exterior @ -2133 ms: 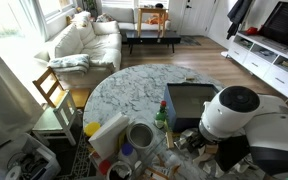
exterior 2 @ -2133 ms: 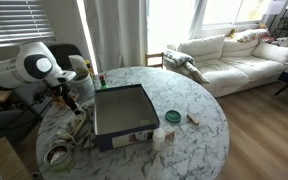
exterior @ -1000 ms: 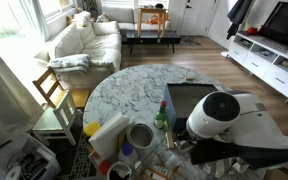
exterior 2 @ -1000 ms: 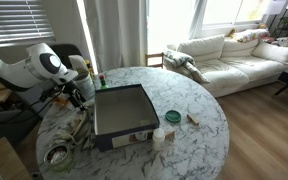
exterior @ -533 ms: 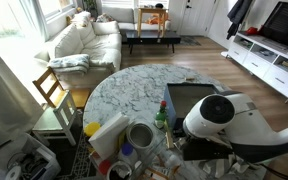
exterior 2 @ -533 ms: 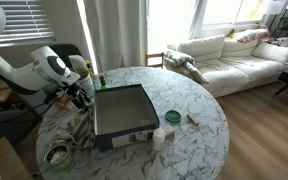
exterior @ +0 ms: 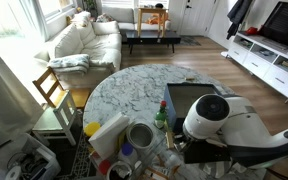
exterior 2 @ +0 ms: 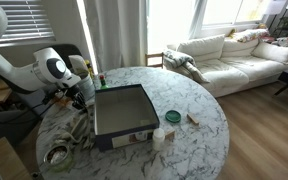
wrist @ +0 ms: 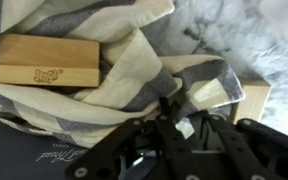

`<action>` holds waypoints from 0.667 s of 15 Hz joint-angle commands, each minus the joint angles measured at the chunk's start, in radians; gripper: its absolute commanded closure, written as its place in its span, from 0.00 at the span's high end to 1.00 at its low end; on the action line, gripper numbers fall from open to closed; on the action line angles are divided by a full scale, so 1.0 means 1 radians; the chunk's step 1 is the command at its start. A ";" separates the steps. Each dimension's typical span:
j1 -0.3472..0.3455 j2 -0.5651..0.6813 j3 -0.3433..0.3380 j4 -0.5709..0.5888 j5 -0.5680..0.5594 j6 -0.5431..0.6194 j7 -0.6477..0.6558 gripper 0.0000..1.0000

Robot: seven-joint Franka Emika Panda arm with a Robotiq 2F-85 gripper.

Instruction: Place two wooden blocks on the striped towel then put the towel in the box

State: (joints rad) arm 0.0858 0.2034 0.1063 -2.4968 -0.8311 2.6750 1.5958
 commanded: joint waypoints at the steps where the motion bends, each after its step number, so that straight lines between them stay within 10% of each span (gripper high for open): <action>1: 0.025 -0.084 0.006 -0.052 0.170 -0.070 -0.176 0.00; 10: 0.029 -0.323 0.004 -0.120 0.325 -0.353 -0.528 0.01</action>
State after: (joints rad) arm 0.1187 -0.0218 0.1080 -2.5580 -0.5683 2.3627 1.1937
